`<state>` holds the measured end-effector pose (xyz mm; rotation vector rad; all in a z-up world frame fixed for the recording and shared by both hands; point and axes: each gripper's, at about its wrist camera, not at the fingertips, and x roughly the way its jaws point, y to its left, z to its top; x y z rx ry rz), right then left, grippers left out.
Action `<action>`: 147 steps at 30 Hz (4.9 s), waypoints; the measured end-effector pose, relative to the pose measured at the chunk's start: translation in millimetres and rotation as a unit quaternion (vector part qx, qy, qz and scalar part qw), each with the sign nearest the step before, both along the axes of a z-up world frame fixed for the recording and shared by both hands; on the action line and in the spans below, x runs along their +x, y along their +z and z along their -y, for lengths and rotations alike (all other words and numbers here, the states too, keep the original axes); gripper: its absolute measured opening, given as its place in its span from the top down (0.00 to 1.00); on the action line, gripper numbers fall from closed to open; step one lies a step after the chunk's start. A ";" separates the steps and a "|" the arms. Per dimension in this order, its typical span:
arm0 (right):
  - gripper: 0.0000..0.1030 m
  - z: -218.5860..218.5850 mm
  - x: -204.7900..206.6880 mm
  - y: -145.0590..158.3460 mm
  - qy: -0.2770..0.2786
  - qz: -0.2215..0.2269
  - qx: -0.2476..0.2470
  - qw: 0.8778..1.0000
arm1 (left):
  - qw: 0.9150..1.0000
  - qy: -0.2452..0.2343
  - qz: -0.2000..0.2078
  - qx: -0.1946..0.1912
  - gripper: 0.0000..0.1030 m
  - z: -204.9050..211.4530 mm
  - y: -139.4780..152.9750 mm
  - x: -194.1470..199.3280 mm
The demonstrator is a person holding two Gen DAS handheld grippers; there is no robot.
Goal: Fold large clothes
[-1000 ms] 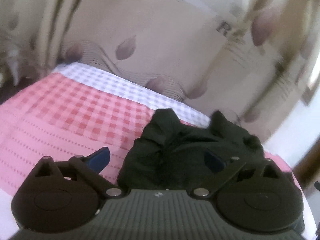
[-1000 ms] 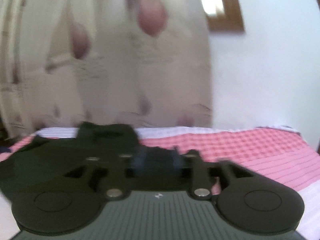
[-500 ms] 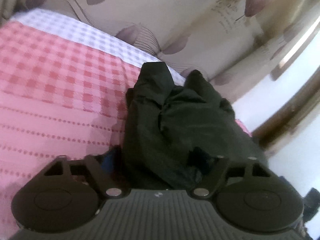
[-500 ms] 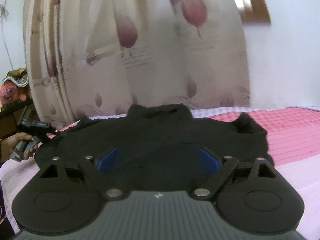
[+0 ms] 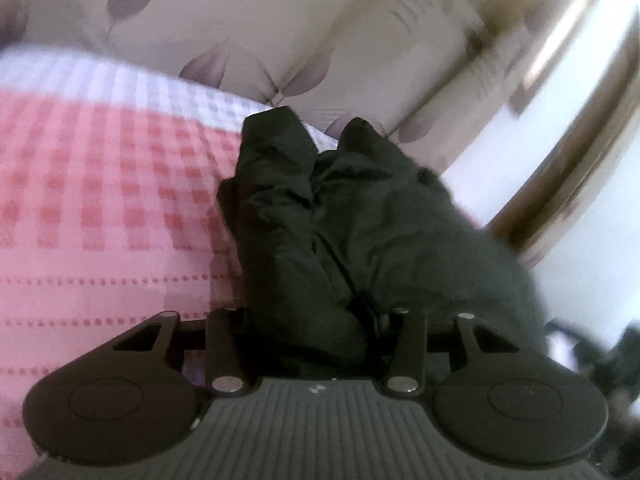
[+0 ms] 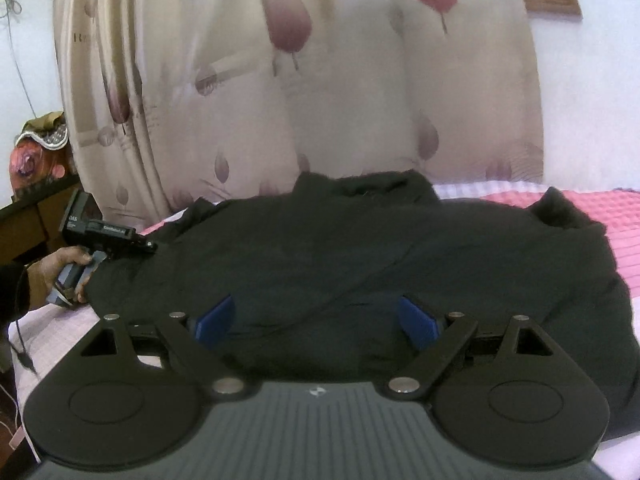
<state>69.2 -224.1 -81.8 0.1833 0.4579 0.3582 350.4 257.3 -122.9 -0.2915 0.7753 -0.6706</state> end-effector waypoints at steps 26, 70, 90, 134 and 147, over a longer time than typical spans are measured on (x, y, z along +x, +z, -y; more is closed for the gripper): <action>0.13 -41.5 -0.3 -6.4 0.031 -0.023 -0.012 0.999 | 0.968 0.001 0.118 0.221 0.59 58.9 28.7 -26.2; 0.16 -46.9 49.0 21.3 0.062 0.028 0.014 0.998 | 0.998 0.049 -0.011 -0.040 0.85 -0.7 52.6 -32.6; 0.73 -33.8 89.9 -27.5 0.020 -0.060 0.041 0.997 | 0.996 0.059 0.020 -0.070 0.89 131.0 189.0 -88.9; 0.72 -25.4 87.2 -28.9 0.013 -0.069 0.085 0.994 | 0.979 0.037 -0.058 -0.192 0.62 56.1 78.5 -52.8; 0.83 -29.5 107.6 -35.4 0.029 -0.089 0.135 0.986 | 0.986 0.076 -0.078 -0.129 0.62 148.7 144.1 -71.4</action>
